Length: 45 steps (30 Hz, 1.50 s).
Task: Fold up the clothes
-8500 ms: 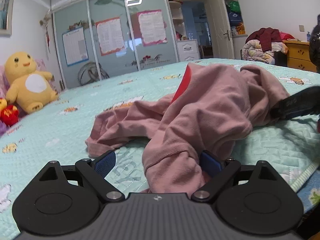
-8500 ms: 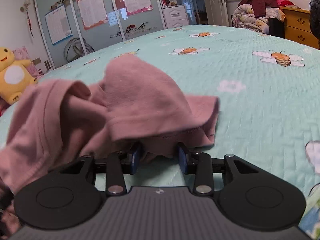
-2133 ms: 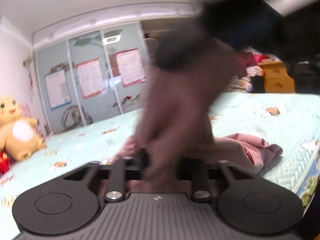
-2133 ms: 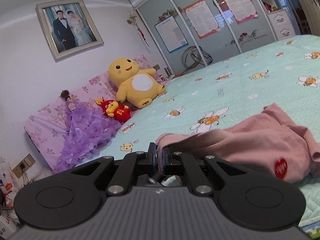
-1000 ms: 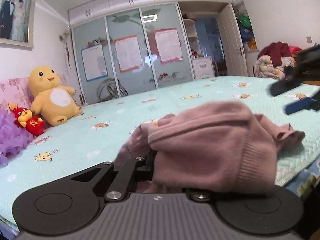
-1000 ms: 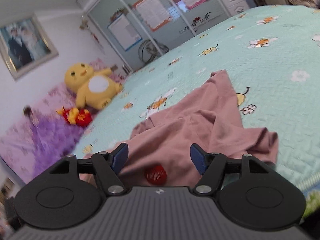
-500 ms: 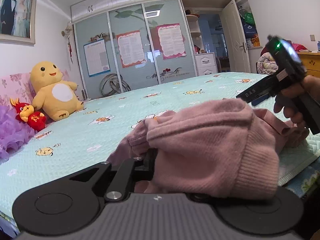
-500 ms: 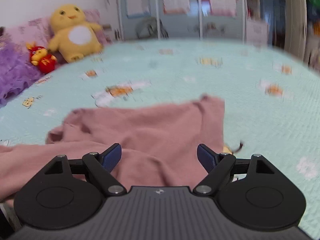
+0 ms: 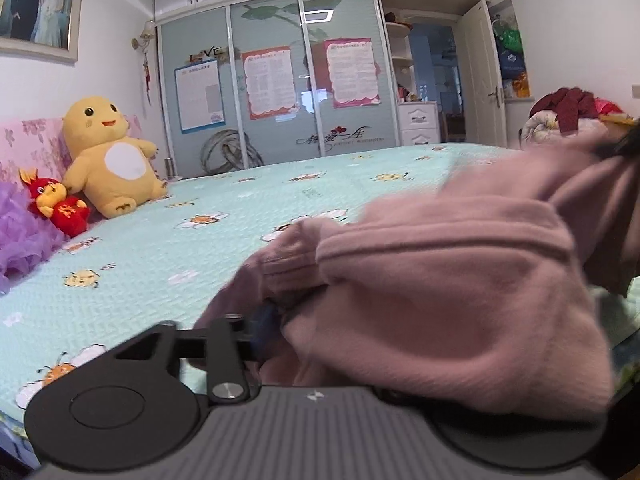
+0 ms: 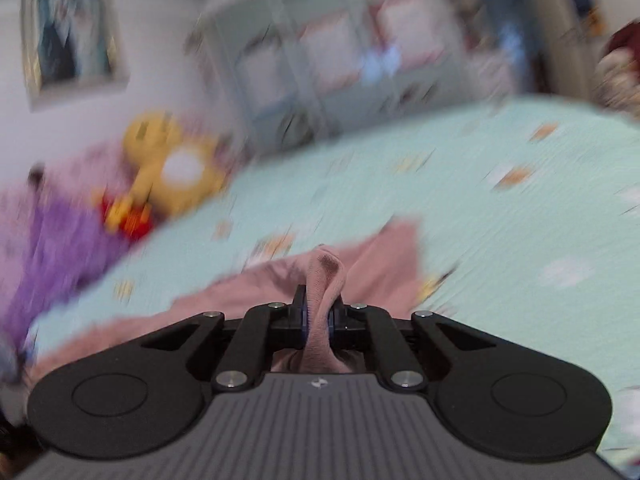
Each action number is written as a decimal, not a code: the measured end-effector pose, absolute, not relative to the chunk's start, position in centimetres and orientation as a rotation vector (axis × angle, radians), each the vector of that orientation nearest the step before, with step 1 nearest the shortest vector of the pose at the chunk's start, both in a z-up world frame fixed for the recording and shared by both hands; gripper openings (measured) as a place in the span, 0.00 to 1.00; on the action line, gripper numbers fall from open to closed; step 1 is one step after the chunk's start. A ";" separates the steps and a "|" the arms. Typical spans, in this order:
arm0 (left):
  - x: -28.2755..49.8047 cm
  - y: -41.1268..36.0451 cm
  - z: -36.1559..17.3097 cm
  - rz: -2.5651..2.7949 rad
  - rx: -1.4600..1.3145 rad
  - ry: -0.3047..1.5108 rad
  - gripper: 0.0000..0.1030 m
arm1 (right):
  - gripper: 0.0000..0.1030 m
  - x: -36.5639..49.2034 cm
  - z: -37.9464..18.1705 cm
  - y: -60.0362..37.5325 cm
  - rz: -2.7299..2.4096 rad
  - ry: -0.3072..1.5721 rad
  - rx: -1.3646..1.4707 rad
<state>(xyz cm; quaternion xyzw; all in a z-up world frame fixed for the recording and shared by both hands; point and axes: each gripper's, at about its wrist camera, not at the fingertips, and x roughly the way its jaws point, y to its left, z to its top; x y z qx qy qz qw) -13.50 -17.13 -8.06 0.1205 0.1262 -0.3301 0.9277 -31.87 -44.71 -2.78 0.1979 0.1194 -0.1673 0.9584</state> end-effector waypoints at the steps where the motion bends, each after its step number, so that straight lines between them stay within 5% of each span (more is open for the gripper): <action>1: -13.8 -17.3 -8.1 -0.688 0.252 0.249 0.65 | 0.08 -33.6 -2.3 -44.9 -0.367 0.225 0.400; 6: -14.9 -19.1 -8.6 -0.776 0.324 0.255 0.67 | 0.15 -37.2 -4.8 -44.8 -0.386 0.354 0.445; 8: -15.3 -19.3 -8.8 -0.791 0.358 0.249 0.67 | 0.27 -37.5 -5.9 -44.2 -0.382 0.395 0.442; 10: -15.5 -19.3 -8.9 -0.791 0.385 0.241 0.68 | 0.56 -36.9 -6.1 -42.8 -0.369 0.386 0.405; 12: -15.4 -19.3 -9.0 -0.786 0.394 0.245 0.70 | 0.73 -35.8 -5.8 -41.4 -0.327 0.386 0.315; 22: -15.4 -19.4 -9.2 -0.768 0.422 0.241 0.70 | 0.75 -31.8 -7.9 -36.8 -0.107 0.597 -0.019; 28: -15.6 -19.2 -9.1 -0.781 0.427 0.233 0.61 | 0.78 -30.5 -9.5 -38.7 -0.154 0.647 -0.029; 30: -15.7 -19.2 -9.1 -0.789 0.429 0.231 0.53 | 0.76 -29.8 -10.2 -38.6 -0.169 0.701 -0.035; 33: -15.9 -19.1 -8.9 -0.802 0.426 0.225 0.33 | 0.10 -29.4 -10.9 -37.8 -0.160 0.738 -0.025; 36: -16.0 -18.5 -8.0 -0.816 0.387 0.213 0.18 | 0.08 -30.6 -9.9 -36.4 -0.159 0.637 -0.014; 45: -17.7 -17.5 -4.5 -0.844 0.279 0.140 0.11 | 0.08 -35.3 -3.5 -34.8 -0.263 0.360 0.023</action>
